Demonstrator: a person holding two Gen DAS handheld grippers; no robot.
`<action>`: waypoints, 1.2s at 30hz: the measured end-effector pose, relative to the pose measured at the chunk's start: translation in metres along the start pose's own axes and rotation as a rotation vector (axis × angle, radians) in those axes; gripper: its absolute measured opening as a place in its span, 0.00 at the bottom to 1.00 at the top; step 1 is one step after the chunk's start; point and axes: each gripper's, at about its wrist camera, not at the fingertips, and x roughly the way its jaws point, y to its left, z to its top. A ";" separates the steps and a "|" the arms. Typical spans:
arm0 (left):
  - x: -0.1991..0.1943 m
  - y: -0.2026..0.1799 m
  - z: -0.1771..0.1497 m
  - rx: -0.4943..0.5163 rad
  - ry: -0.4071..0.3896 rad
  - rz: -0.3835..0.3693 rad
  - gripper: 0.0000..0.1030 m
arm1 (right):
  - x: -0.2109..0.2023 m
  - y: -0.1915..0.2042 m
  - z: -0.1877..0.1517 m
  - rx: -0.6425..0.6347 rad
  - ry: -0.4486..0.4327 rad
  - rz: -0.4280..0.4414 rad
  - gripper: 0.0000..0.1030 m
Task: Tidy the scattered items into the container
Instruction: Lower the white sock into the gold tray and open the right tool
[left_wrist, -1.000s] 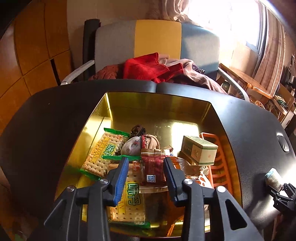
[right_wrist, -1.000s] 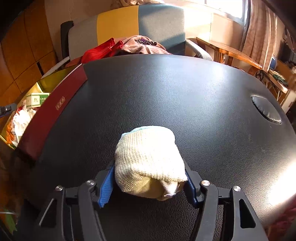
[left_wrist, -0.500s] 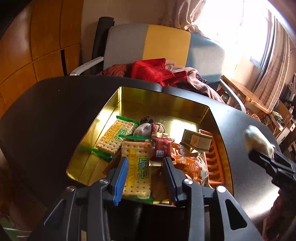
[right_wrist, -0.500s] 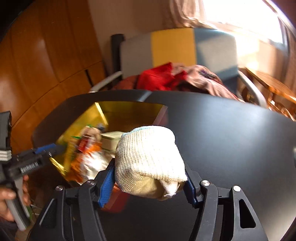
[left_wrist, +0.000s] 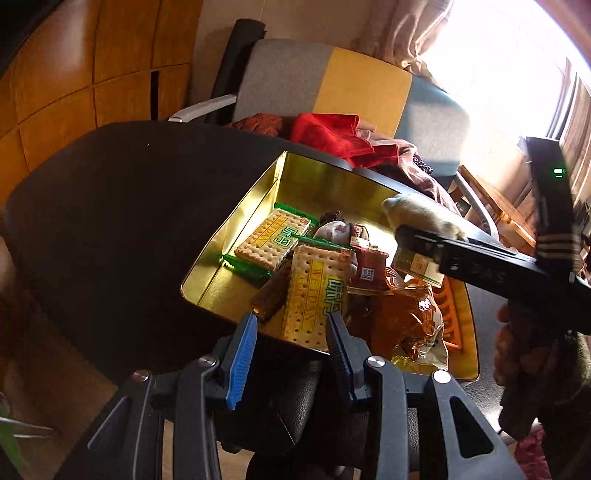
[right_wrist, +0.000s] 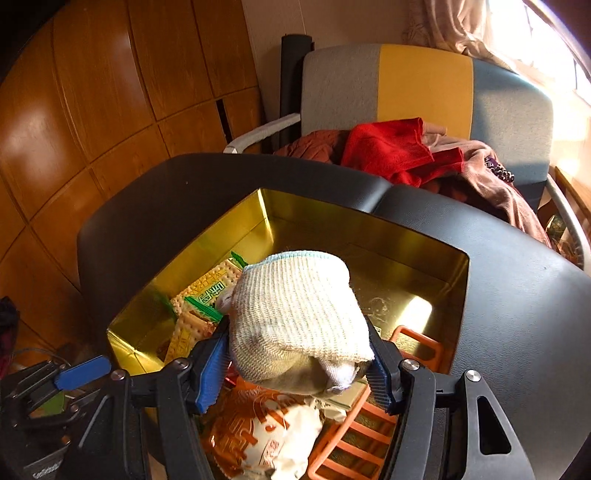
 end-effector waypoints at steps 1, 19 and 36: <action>0.000 0.000 0.000 -0.003 0.000 0.000 0.38 | 0.005 -0.001 0.001 0.000 0.011 -0.003 0.63; -0.009 -0.015 -0.011 0.039 -0.001 -0.003 0.38 | -0.017 -0.020 -0.021 0.054 -0.008 -0.049 0.65; -0.041 -0.048 -0.013 0.106 -0.080 0.086 0.45 | -0.084 -0.006 -0.061 0.150 -0.088 -0.259 0.80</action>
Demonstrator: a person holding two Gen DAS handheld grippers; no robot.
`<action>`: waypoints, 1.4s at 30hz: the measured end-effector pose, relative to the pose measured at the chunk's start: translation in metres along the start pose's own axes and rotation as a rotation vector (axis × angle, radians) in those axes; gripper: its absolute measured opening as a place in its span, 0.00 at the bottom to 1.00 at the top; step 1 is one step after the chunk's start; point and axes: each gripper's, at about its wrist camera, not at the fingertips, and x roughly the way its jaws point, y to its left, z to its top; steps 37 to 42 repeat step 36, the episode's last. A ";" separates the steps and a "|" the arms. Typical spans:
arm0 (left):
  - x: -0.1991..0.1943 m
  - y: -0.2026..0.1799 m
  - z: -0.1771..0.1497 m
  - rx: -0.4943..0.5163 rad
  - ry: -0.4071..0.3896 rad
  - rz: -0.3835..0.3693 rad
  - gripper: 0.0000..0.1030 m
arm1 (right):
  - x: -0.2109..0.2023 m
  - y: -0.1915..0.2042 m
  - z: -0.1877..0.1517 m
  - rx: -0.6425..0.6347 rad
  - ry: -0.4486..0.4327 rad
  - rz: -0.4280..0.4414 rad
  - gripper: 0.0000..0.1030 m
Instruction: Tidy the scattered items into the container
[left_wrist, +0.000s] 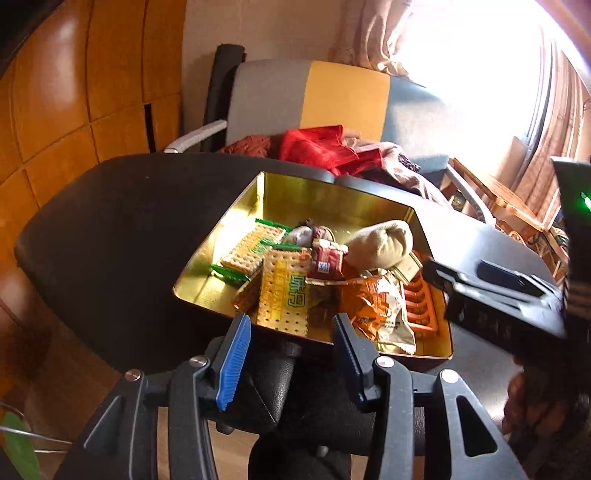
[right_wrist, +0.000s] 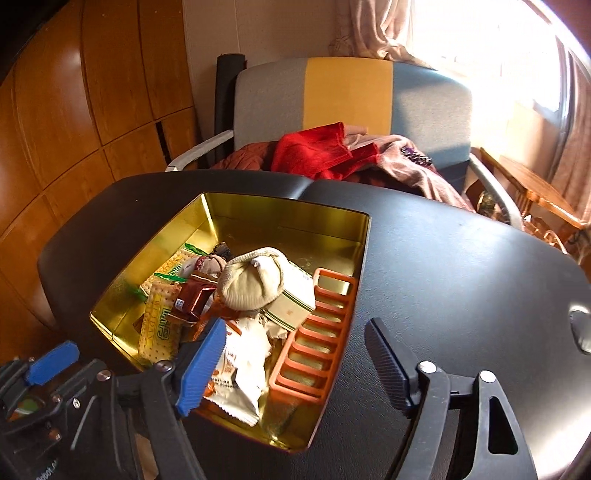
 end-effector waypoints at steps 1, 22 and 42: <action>-0.001 -0.001 0.002 -0.003 -0.005 0.026 0.45 | -0.003 0.000 -0.002 0.003 -0.006 -0.013 0.80; 0.008 -0.016 0.014 0.027 0.031 0.229 0.43 | -0.005 0.017 -0.016 -0.045 -0.005 -0.014 0.87; 0.011 -0.014 0.017 0.016 0.017 0.206 0.35 | -0.006 0.015 -0.015 -0.041 -0.019 -0.022 0.88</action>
